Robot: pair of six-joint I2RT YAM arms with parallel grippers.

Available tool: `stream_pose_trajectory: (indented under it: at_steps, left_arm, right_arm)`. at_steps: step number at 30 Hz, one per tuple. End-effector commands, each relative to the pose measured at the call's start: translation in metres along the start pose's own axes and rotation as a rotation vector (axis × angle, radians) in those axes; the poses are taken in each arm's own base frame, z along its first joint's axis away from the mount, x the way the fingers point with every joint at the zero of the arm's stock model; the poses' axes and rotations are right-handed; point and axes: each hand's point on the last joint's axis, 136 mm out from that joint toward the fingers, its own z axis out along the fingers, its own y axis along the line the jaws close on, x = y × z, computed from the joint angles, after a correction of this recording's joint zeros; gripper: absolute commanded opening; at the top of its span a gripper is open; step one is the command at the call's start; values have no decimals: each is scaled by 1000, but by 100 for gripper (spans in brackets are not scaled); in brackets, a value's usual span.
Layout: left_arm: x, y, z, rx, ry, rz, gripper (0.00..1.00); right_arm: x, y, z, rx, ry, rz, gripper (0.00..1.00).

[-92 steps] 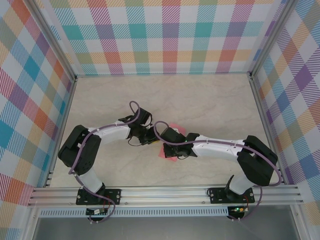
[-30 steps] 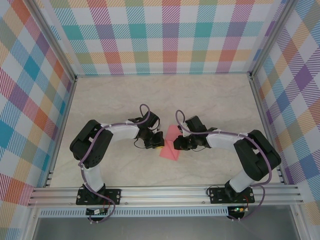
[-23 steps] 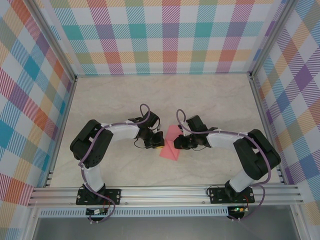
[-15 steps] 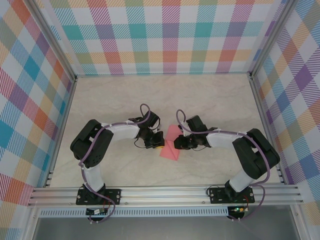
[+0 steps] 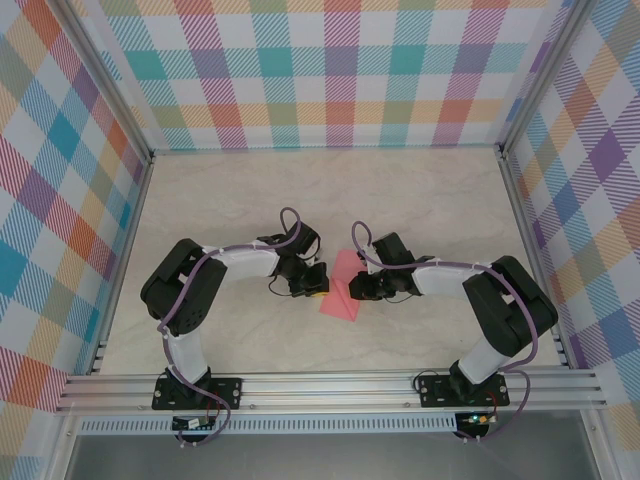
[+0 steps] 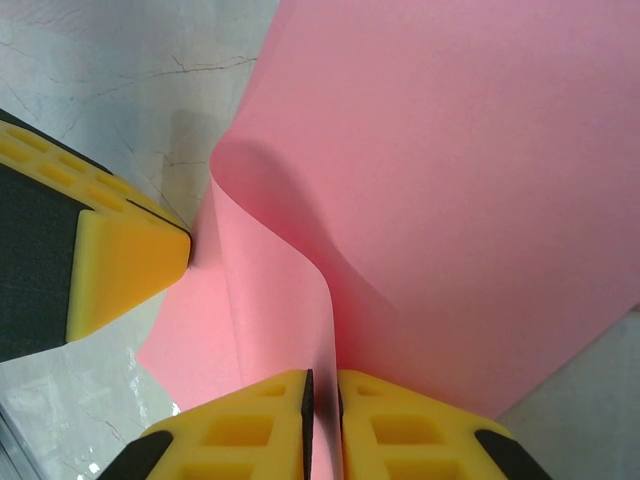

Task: Fold a paper plane with a square sheet of paper (pick it up from the middle)
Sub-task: Fold the triangle a second time at the center of the table.

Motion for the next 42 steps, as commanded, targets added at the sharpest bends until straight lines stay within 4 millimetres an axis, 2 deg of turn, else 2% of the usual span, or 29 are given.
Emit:
stream_pose_trajectory:
  at_steps: [1,13,21,25,42]
  left_arm:
    - [8,15,10,-71,32,-9,5]
    - [8,15,10,-73,33,-7,5]
    - [8,14,10,-73,33,-4,5]
    - [7,14,10,-72,32,-5,5]
    - [8,14,10,-73,36,-3,5]
  right_arm:
    - [0,-4,3,12,9,-20,15]
    - [-1,-8,2,41,16,-31,15]
    - [-7,11,-10,-15,0,-64,16]
    - [-9,8,-14,13,-13,-83,16]
    - [-8,-5,1,47,21,-94,15]
